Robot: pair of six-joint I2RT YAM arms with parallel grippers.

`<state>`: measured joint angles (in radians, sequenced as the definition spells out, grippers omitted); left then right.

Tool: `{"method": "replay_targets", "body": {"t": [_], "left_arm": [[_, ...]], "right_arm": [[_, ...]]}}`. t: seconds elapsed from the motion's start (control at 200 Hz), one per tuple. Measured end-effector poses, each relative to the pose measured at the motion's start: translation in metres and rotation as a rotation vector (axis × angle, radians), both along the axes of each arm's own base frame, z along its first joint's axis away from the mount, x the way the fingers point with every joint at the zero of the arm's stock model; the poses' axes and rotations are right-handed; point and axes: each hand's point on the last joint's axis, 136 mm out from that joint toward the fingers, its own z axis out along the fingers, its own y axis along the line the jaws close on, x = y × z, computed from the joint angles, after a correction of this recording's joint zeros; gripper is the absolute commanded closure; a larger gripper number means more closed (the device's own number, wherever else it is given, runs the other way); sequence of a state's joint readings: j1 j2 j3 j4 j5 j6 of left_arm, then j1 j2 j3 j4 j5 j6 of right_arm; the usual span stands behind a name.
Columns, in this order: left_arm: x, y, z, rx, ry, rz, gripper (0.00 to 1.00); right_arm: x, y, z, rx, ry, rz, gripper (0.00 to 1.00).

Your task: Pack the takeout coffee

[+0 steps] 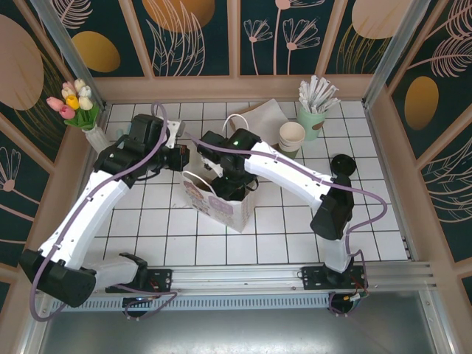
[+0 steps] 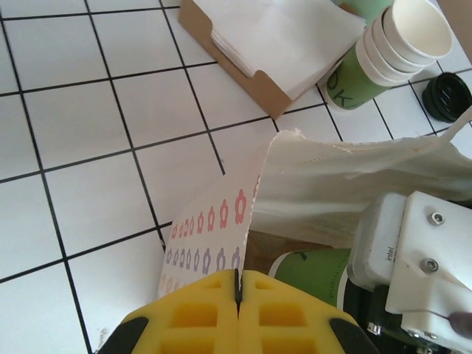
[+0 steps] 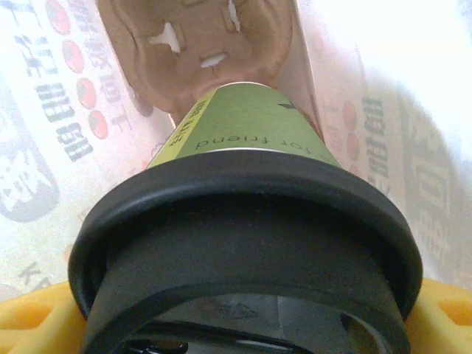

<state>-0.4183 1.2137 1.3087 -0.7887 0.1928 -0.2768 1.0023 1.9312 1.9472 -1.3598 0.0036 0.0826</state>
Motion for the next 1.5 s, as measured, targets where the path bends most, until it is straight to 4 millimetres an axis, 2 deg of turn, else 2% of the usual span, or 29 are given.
{"method": "replay_targets", "body": {"t": [0.185, 0.385, 0.555, 1.101, 1.501], "left_arm": [[0.000, 0.008, 0.006, 0.006, -0.021, 0.045, 1.00], [0.001, 0.014, -0.006, 0.039, -0.006, 0.073, 1.00], [0.002, 0.016, -0.007, 0.049, -0.010, 0.084, 1.00], [0.003, 0.016, -0.007, 0.041, -0.007, 0.090, 1.00], [0.005, 0.009, 0.002, 0.010, -0.054, 0.056, 1.00]], "right_arm": [[-0.001, 0.001, 0.000, -0.001, -0.001, 0.010, 0.43], [-0.005, 0.002, -0.002, -0.005, 0.003, 0.019, 0.43], [-0.005, 0.002, -0.002, -0.004, 0.006, 0.020, 0.43], [-0.011, 0.005, -0.003, 0.003, 0.021, 0.027, 0.43], [-0.018, 0.011, -0.005, 0.030, 0.083, -0.030, 0.43]]}}
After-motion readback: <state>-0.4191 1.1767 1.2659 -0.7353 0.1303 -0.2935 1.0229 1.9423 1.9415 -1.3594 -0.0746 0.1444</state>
